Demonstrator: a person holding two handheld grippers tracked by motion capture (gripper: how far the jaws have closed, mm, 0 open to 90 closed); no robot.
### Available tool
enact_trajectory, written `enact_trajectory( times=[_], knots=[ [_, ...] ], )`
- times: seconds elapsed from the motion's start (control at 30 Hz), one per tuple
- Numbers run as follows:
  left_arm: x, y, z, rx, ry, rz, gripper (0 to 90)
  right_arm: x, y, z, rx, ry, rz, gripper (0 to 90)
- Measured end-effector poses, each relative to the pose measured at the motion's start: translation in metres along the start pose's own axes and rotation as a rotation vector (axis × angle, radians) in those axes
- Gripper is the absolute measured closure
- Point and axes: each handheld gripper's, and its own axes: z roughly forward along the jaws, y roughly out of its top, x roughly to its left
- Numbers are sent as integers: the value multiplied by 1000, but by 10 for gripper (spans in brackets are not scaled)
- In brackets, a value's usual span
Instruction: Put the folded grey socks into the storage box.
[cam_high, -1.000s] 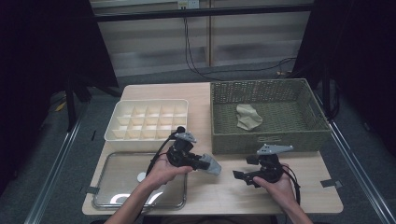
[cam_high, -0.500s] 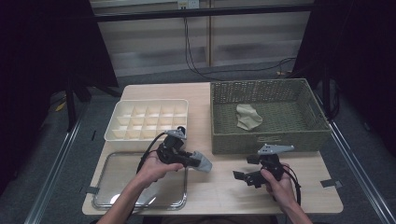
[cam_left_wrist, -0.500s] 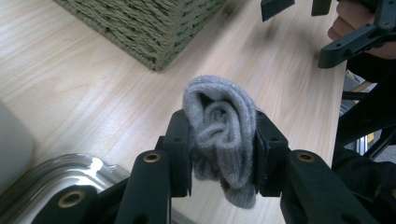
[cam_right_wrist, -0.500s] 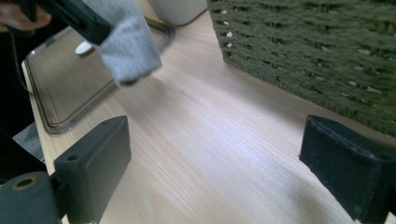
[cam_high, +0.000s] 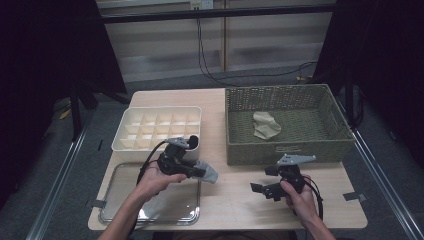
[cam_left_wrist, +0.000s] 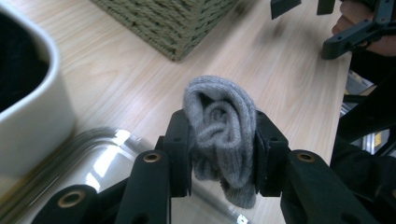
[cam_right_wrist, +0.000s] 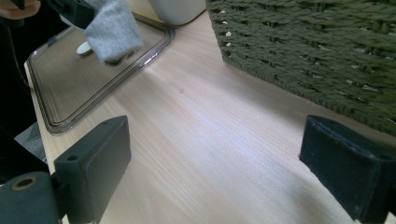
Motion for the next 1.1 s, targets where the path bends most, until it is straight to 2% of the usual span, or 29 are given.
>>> enact_trajectory(
  times=[0.1,0.27,0.3,0.33,0.4,0.47,0.5,0.53,0.57,0.63,0.7,0.73,0.77,0.87,1.1],
  knots=[
    [3,-1,-8,19,17,6,644,1,0,0,-1,-2,-10,87],
    [7,-1,-21,18,30,-9,644,2,0,0,-3,-1,-20,87],
    [9,-1,-22,6,17,-12,644,2,0,0,-3,1,-21,87],
    [10,0,-25,22,33,-6,645,2,0,0,-3,1,-23,87],
    [13,0,-28,8,31,-20,644,2,0,0,-2,1,-23,87],
    [14,2,-31,22,47,-21,645,2,0,-1,1,1,-19,87],
    [15,3,-33,19,38,-19,644,2,0,0,-4,1,-23,87],
    [14,5,-35,33,64,-14,644,2,0,-1,-4,3,-21,87],
    [15,5,-37,17,49,-18,644,2,0,-1,-5,2,-21,87],
    [15,8,-42,29,53,-8,644,2,0,0,-3,2,-20,87],
    [15,11,-47,38,78,-4,645,3,0,-1,3,3,-18,87],
    [16,11,-48,27,75,-10,645,3,0,-1,3,4,-20,87],
    [18,13,-51,37,83,-5,644,3,-1,-1,3,6,-21,87],
    [23,14,-58,31,89,-20,645,3,-1,-1,1,6,-21,87],
    [36,15,-71,33,134,-47,644,2,0,1,6,6,-21,87]
  ],
)
